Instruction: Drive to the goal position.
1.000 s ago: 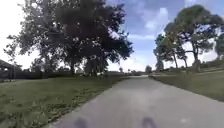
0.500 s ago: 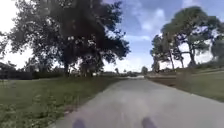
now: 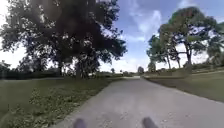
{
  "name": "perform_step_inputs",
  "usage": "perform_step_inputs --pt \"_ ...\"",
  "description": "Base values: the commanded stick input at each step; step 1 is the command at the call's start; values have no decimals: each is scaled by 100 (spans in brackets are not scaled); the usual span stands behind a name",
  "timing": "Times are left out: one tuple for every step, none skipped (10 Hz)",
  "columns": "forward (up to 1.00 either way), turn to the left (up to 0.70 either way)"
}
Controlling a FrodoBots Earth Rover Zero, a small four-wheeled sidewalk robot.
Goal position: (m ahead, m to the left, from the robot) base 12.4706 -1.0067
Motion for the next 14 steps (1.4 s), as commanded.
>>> perform_step_inputs --pt "69 3" --pt "69 3" --pt "69 3" --pt "69 3" --pt "69 3" --pt "69 3" --pt "69 3" --pt "69 3" --pt "69 3" --pt "69 3" --pt "69 3" --pt "69 3" --pt "69 3" --pt "69 3"
